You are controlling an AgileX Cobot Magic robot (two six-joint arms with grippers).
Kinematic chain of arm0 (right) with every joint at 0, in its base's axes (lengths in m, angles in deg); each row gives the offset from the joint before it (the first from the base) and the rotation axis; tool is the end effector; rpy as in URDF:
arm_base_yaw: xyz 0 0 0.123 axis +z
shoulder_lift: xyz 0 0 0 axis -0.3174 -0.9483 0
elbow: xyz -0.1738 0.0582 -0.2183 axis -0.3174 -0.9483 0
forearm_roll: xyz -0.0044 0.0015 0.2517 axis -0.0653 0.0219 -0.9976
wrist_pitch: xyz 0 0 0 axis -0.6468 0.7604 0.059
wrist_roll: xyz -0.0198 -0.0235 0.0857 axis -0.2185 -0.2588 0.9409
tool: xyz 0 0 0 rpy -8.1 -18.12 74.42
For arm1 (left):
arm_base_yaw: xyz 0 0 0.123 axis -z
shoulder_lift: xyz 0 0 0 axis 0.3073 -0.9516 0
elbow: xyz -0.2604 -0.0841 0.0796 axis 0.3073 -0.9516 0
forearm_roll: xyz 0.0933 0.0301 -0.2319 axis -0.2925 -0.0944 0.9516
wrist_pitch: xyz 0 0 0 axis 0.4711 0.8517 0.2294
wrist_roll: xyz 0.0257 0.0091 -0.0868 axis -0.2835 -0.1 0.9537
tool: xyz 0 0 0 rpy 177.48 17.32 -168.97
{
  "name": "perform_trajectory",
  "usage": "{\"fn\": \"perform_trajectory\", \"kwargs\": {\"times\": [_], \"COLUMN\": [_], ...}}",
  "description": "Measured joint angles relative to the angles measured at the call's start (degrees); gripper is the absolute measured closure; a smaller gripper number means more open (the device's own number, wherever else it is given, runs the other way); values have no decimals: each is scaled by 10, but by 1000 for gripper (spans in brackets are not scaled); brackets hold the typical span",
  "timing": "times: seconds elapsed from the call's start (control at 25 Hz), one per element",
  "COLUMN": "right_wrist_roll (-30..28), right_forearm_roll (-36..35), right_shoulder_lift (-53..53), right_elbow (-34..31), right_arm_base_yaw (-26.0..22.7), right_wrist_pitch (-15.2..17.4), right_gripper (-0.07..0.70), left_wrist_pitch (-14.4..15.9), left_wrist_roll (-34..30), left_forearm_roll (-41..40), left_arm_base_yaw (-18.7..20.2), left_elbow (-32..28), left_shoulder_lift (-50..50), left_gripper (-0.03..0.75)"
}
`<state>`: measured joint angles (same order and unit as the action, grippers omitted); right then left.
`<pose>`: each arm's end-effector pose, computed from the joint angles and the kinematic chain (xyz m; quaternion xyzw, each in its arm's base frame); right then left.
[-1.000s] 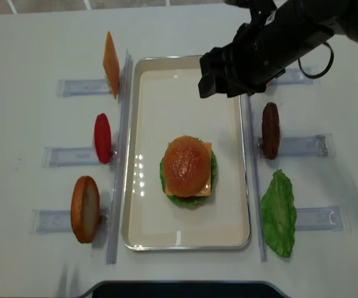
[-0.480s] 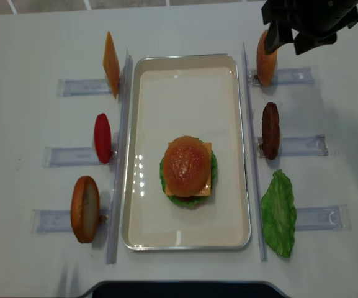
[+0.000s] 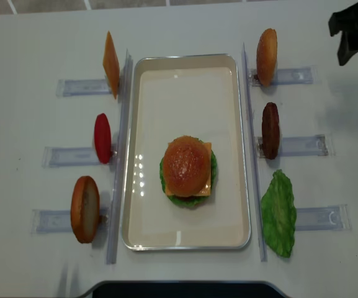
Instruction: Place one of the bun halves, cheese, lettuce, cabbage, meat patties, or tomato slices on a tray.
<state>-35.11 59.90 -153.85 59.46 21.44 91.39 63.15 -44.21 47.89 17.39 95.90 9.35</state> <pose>0.3378 0.0159 0.2960 -0.0430 0.9937 -0.0070 0.1031 -0.0067 0.0004 0.2663 0.0149 0.8686 0.0162 0.4951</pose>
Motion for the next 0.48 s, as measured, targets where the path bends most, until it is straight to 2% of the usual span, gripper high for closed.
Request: {"fn": "perform_trajectory", "kwargs": {"times": [0.08,0.2,0.36,0.48], "right_wrist_roll": [23,36,40,44], "right_forearm_roll": [38,49,48,12], "right_shoulder_lift": [0,0,0,9], "right_elbow": [0,0,0,-8], "right_arm_base_yaw": [-1,-1,-1,-1], "right_wrist_pitch": [0,0,0,0], "right_gripper": [153,153,153,153], "left_wrist_pitch": [0,0,0,0], "left_wrist_roll": [0,0,0,0], "left_forearm_roll": [0,0,0,0], "left_arm_base_yaw": [0,0,0,0], "left_elbow": [0,0,0,0], "left_shoulder_lift": [0,0,0,0], "left_gripper": [556,556,556,556]}}
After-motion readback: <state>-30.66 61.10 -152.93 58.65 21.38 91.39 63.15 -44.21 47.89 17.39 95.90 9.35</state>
